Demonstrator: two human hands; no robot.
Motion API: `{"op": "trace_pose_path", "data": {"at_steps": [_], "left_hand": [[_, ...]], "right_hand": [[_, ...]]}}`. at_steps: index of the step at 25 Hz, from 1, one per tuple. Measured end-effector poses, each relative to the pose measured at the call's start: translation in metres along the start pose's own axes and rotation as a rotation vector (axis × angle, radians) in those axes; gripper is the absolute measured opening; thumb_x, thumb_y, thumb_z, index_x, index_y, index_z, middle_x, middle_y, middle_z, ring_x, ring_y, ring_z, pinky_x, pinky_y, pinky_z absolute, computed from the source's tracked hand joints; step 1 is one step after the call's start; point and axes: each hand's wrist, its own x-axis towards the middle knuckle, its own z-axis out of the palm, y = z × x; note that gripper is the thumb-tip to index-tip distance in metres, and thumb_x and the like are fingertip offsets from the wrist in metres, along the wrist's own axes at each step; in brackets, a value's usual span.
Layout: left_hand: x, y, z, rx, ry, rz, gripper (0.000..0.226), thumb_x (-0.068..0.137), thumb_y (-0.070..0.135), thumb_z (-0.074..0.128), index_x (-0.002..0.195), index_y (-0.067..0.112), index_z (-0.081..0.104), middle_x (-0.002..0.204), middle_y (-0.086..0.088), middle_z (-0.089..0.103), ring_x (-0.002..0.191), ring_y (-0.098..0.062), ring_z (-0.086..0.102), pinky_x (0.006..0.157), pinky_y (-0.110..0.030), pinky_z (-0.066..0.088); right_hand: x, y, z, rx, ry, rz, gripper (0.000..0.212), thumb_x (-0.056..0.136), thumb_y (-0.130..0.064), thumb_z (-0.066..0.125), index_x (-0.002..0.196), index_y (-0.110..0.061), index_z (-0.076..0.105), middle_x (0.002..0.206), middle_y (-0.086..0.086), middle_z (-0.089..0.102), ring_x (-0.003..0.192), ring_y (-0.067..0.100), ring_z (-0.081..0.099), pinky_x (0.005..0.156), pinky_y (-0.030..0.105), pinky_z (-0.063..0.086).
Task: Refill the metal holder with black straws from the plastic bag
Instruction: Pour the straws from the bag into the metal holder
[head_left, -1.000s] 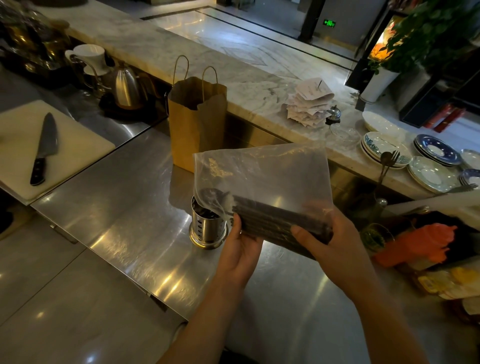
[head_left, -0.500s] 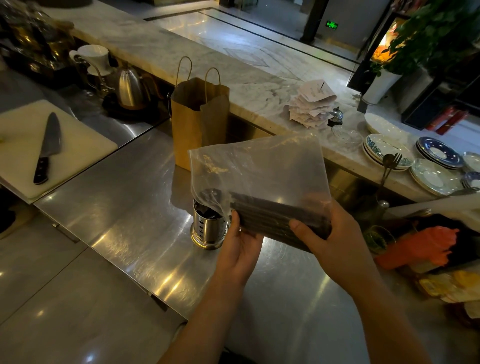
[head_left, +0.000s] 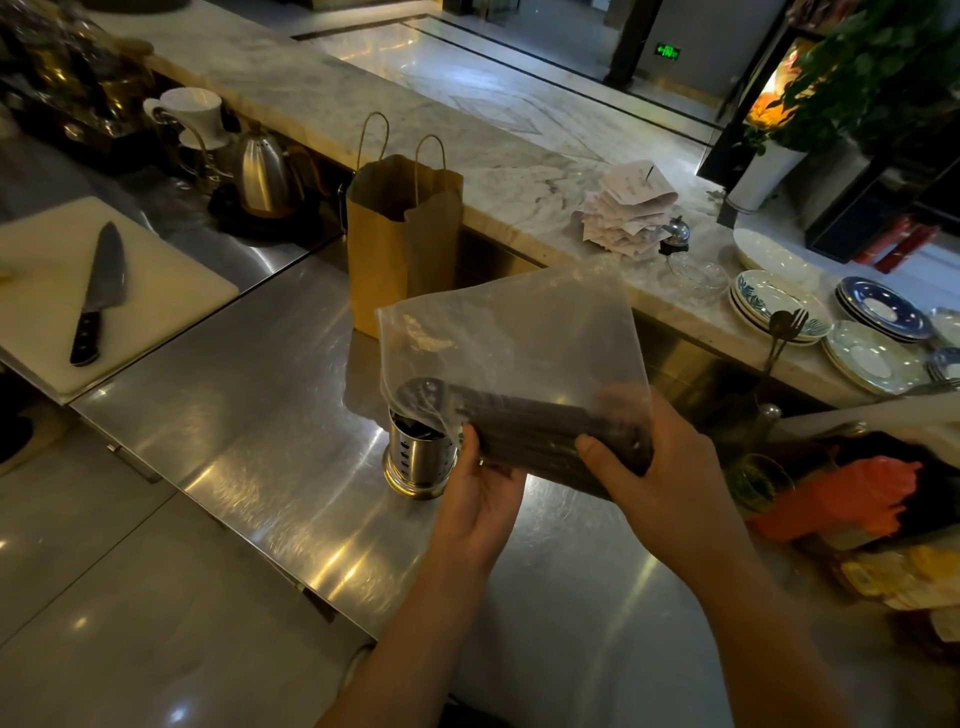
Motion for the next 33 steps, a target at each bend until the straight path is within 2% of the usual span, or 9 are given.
{"op": "trace_pose_path", "data": {"at_steps": [5, 10, 13, 15, 19, 22, 28, 31, 33], "left_hand": [[0.0003, -0.0005, -0.0002, 0.005, 0.01, 0.019, 0.039, 0.097, 0.028, 0.047, 0.124, 0.002, 0.059, 0.117, -0.019, 0.069, 0.101, -0.029, 0.071, 0.084, -0.041, 0.059], [0.0001, -0.0008, 0.0022, 0.001, 0.027, 0.012, 0.038, 0.098, 0.028, 0.047, 0.12, 0.001, 0.061, 0.123, -0.018, 0.066, 0.109, -0.029, 0.067, 0.086, -0.043, 0.057], [0.0007, -0.0014, 0.0024, -0.015, 0.032, 0.001, 0.04, 0.098, 0.028, 0.048, 0.124, 0.001, 0.059, 0.124, -0.019, 0.065, 0.107, -0.03, 0.068, 0.087, -0.044, 0.056], [0.0024, -0.0004, 0.0015, -0.01, 0.036, 0.012, 0.044, 0.094, 0.028, 0.051, 0.129, 0.002, 0.055, 0.125, -0.018, 0.065, 0.105, -0.03, 0.069, 0.085, -0.043, 0.058], [0.0037, -0.0013, -0.0002, 0.006, 0.05, 0.016, 0.047, 0.089, 0.027, 0.054, 0.129, 0.002, 0.055, 0.117, -0.018, 0.068, 0.1, -0.028, 0.071, 0.088, -0.042, 0.057], [0.004, -0.0018, -0.0001, 0.004, 0.043, 0.005, 0.042, 0.096, 0.029, 0.049, 0.129, 0.003, 0.055, 0.118, -0.019, 0.068, 0.1, -0.03, 0.071, 0.082, -0.041, 0.06], [0.005, 0.0002, 0.0002, -0.008, 0.042, 0.007, 0.051, 0.093, 0.028, 0.052, 0.139, 0.005, 0.048, 0.139, -0.017, 0.055, 0.121, -0.028, 0.059, 0.091, -0.043, 0.056], [0.0064, 0.0002, 0.0, 0.012, 0.063, 0.015, 0.048, 0.096, 0.028, 0.049, 0.138, 0.005, 0.049, 0.132, -0.017, 0.06, 0.119, -0.027, 0.061, 0.089, -0.043, 0.056], [0.0059, 0.0006, 0.0004, 0.018, 0.069, 0.018, 0.047, 0.095, 0.027, 0.05, 0.137, 0.005, 0.05, 0.13, -0.017, 0.062, 0.119, -0.028, 0.061, 0.088, -0.042, 0.057]], "right_hand": [[-0.0012, 0.0, 0.0013, -0.02, -0.004, 0.017, 0.032, 0.088, -0.025, 0.065, 0.116, -0.034, 0.053, 0.091, -0.026, 0.054, 0.085, -0.014, 0.058, 0.063, 0.001, 0.046], [0.0003, 0.0003, 0.0019, -0.03, -0.018, 0.016, 0.034, 0.089, -0.025, 0.065, 0.116, -0.038, 0.05, 0.09, -0.03, 0.051, 0.085, -0.027, 0.051, 0.063, -0.005, 0.04], [0.0017, 0.0008, 0.0029, -0.029, 0.015, 0.023, 0.031, 0.089, -0.026, 0.064, 0.117, -0.033, 0.053, 0.091, -0.029, 0.051, 0.084, -0.021, 0.054, 0.064, -0.005, 0.041], [0.0022, -0.0005, 0.004, -0.029, 0.017, 0.011, 0.03, 0.089, -0.026, 0.065, 0.113, -0.037, 0.051, 0.09, -0.029, 0.052, 0.086, -0.024, 0.053, 0.064, -0.005, 0.041], [0.0015, -0.0002, 0.003, -0.013, 0.027, 0.02, 0.029, 0.088, -0.025, 0.065, 0.112, -0.036, 0.052, 0.09, -0.027, 0.054, 0.083, -0.019, 0.056, 0.063, -0.002, 0.044], [0.0018, 0.0004, 0.0038, -0.017, 0.024, 0.014, 0.027, 0.089, -0.024, 0.065, 0.11, -0.035, 0.053, 0.089, -0.027, 0.054, 0.085, -0.023, 0.055, 0.063, -0.003, 0.043], [0.0029, -0.0014, 0.0036, -0.02, 0.036, 0.007, 0.026, 0.089, -0.025, 0.065, 0.111, -0.032, 0.054, 0.089, -0.027, 0.055, 0.082, -0.016, 0.058, 0.063, -0.001, 0.045], [0.0035, -0.0015, 0.0057, -0.04, 0.044, 0.014, 0.024, 0.089, -0.027, 0.064, 0.11, -0.03, 0.055, 0.089, -0.025, 0.056, 0.081, -0.009, 0.06, 0.06, 0.005, 0.048], [0.0037, -0.0001, 0.0056, -0.032, 0.048, 0.019, 0.023, 0.089, -0.026, 0.065, 0.11, -0.029, 0.056, 0.089, -0.025, 0.057, 0.081, -0.011, 0.06, 0.062, 0.004, 0.047]]}}
